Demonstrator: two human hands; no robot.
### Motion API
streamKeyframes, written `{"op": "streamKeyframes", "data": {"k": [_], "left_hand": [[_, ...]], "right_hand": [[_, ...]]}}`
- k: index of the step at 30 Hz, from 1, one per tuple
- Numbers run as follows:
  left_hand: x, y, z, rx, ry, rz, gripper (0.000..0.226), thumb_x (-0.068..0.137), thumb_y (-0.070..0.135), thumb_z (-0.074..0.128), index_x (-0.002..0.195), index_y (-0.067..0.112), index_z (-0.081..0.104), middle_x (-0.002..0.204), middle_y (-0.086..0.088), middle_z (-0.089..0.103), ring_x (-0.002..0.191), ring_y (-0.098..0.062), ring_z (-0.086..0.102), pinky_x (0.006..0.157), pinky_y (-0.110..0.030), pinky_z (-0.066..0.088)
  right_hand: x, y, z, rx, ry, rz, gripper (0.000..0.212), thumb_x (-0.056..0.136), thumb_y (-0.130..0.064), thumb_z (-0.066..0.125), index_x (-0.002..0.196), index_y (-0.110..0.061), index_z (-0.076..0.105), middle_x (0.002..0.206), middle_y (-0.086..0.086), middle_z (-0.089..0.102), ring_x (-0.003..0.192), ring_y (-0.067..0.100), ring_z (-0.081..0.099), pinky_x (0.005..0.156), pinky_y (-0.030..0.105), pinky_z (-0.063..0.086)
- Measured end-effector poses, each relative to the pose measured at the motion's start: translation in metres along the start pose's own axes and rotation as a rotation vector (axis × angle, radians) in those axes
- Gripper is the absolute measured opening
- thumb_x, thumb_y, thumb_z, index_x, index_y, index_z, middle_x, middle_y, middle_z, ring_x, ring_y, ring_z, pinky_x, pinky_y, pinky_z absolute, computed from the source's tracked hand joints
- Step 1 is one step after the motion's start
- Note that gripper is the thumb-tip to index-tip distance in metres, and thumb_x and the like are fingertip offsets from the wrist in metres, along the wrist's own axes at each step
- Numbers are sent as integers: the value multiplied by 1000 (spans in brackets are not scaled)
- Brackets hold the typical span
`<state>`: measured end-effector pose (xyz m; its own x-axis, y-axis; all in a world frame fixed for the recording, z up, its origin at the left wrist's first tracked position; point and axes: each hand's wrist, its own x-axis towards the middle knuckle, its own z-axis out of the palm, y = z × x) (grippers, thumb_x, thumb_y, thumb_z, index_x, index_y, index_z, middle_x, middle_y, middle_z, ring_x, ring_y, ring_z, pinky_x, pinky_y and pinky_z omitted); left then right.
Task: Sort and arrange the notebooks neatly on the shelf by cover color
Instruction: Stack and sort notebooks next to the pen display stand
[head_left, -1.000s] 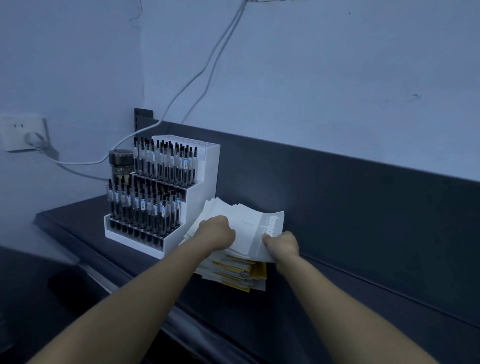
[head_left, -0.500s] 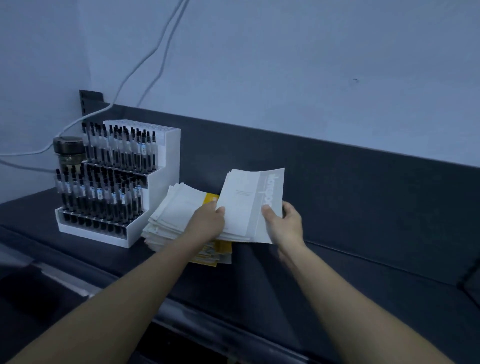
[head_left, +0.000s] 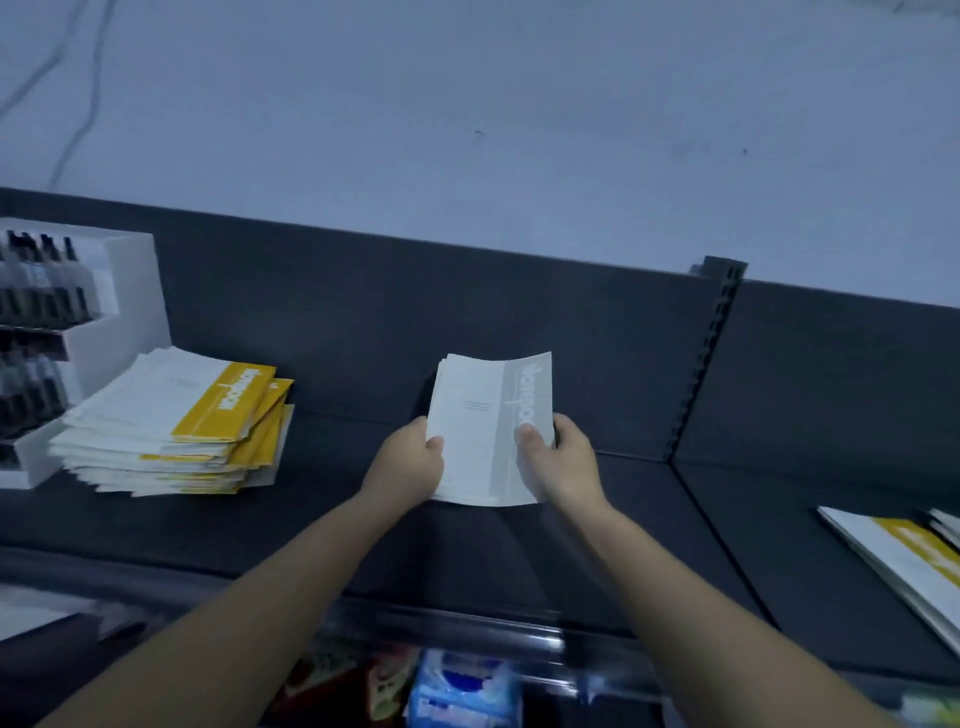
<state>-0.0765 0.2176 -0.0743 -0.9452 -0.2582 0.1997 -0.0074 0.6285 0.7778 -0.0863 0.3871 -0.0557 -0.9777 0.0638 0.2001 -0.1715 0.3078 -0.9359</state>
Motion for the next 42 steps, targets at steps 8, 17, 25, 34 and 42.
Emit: {"op": "streamKeyframes", "data": {"k": [8,17,25,34,42], "left_hand": [[-56,87,123,-32,-91,16,23,98,17,37,108,5,55,111,-9,61,101,-27,57,85,-38,46],[-94,153,207,64,-237,69,31,98,20,39,123,6,52,123,-9,58,109,-25,54,91,-35,46],[-95,175,250,296,-393,90,37,98,29,43,126,6,51,129,-10,55,116,-26,53,96,-37,45],[-95,176,268,499,-381,155,29,95,32,50,110,7,55,115,-6,59,97,-22,55,77,-31,44],[-92,176,251,627,-358,226,37,94,44,48,104,10,58,115,-6,55,104,-24,55,83,-35,47]], "right_hand": [[-14,50,-157,-215,-10,47,13,90,-16,39,82,-14,49,83,-4,56,72,11,50,60,27,37],[-18,98,-263,-438,-20,136,17,88,-8,37,76,-19,34,71,-4,45,63,14,42,59,31,33],[-11,126,-304,-725,-43,254,20,88,-24,44,102,-10,45,104,9,61,92,29,55,82,37,46],[-2,141,-309,-987,-149,224,40,95,-31,41,124,-6,52,124,12,60,112,30,58,85,33,47],[9,137,-300,-1146,-128,133,43,93,-20,47,133,-8,41,137,13,39,124,30,47,92,38,46]]}}
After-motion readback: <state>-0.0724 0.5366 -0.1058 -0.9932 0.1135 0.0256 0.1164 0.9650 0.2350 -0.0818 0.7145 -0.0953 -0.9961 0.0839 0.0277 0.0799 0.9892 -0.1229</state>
